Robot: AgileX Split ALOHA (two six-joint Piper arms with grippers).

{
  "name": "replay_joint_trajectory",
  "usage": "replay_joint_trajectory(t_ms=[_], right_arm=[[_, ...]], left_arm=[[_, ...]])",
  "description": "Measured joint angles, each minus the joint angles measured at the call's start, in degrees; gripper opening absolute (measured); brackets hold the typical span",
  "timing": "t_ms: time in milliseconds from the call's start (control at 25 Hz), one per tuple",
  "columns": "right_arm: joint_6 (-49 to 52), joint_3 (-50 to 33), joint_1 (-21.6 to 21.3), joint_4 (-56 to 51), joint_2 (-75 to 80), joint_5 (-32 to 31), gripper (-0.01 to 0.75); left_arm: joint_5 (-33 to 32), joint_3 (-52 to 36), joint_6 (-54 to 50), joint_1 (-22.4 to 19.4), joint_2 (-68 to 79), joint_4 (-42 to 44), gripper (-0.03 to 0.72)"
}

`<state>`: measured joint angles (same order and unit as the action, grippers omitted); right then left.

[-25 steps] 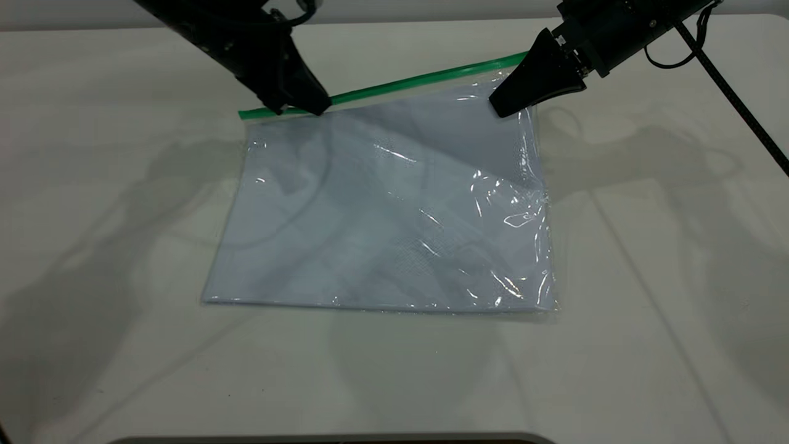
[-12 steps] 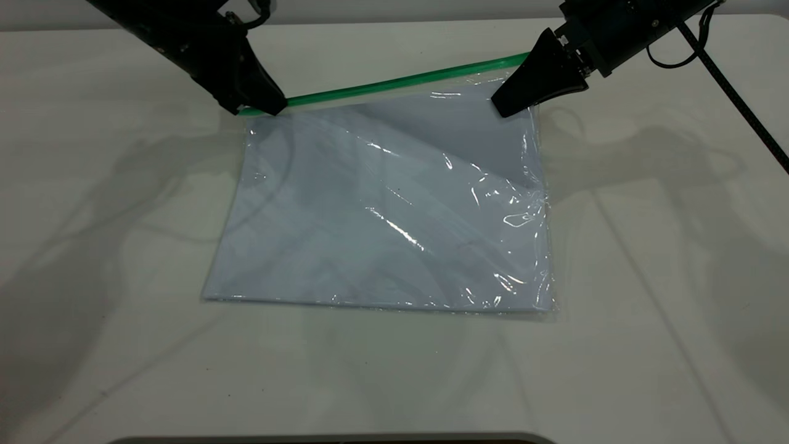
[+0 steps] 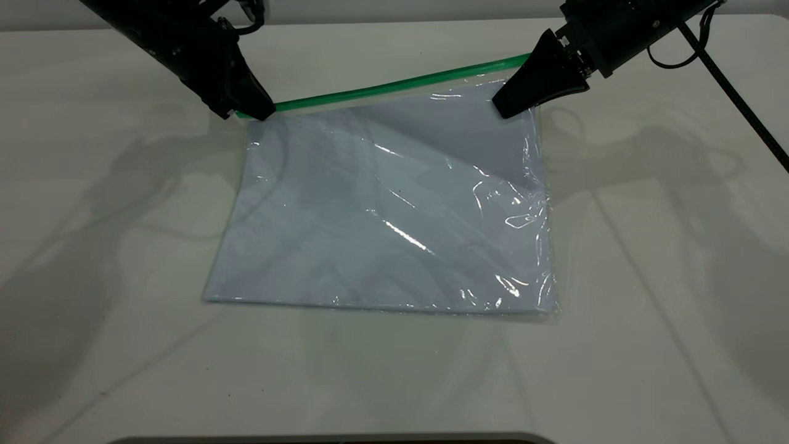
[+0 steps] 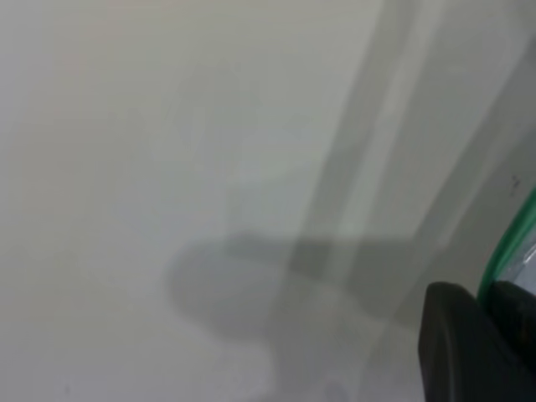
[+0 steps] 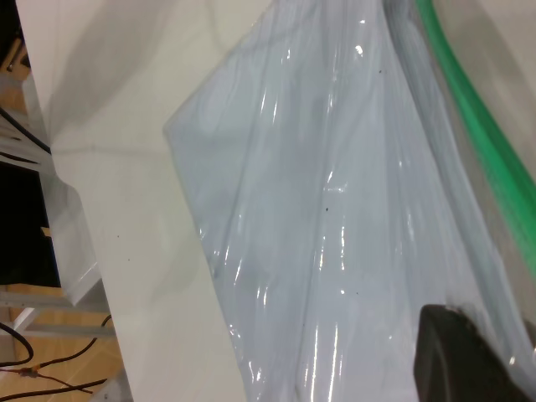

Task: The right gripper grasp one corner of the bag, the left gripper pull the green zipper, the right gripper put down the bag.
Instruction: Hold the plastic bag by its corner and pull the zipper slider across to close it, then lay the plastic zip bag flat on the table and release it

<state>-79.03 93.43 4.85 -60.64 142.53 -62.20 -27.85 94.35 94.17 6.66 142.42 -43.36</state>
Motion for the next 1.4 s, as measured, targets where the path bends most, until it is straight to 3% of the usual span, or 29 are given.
replay_joint_trajectory(t_ms=[640,760,880,1000,1120,1280,1400], right_arm=[[-0.1,0.0,0.0,0.0,0.0,0.0,0.036],[-0.1,0.0,-0.2,0.4,0.0,-0.1,0.044],[-0.1,0.0,-0.5,0.9,0.0,0.7,0.07],[-0.1,0.0,-0.5,1.0,-0.1,2.1,0.16],[-0.1,0.0,-0.6,1.1,-0.1,3.9,0.324],[1.4,0.0,-0.6,2.1,-0.7,8.0,0.531],[5.6,0.0,-0.6,9.0,-3.1,13.7,0.575]], left_arm=[[-1.1,0.0,-2.7,-1.5,0.0,1.7,0.098],[-0.4,0.0,-2.8,-1.7,0.0,2.3,0.145],[-0.4,0.0,-2.8,-2.4,-0.1,1.5,0.268],[-1.5,0.0,-2.8,-2.4,-1.4,-1.4,0.417],[-2.2,0.0,-2.8,-2.5,-4.4,-5.8,0.525],[-4.2,0.0,-3.7,-2.1,-9.2,-8.1,0.559],[-6.0,0.0,-5.8,-1.4,-13.7,-7.8,0.559]])
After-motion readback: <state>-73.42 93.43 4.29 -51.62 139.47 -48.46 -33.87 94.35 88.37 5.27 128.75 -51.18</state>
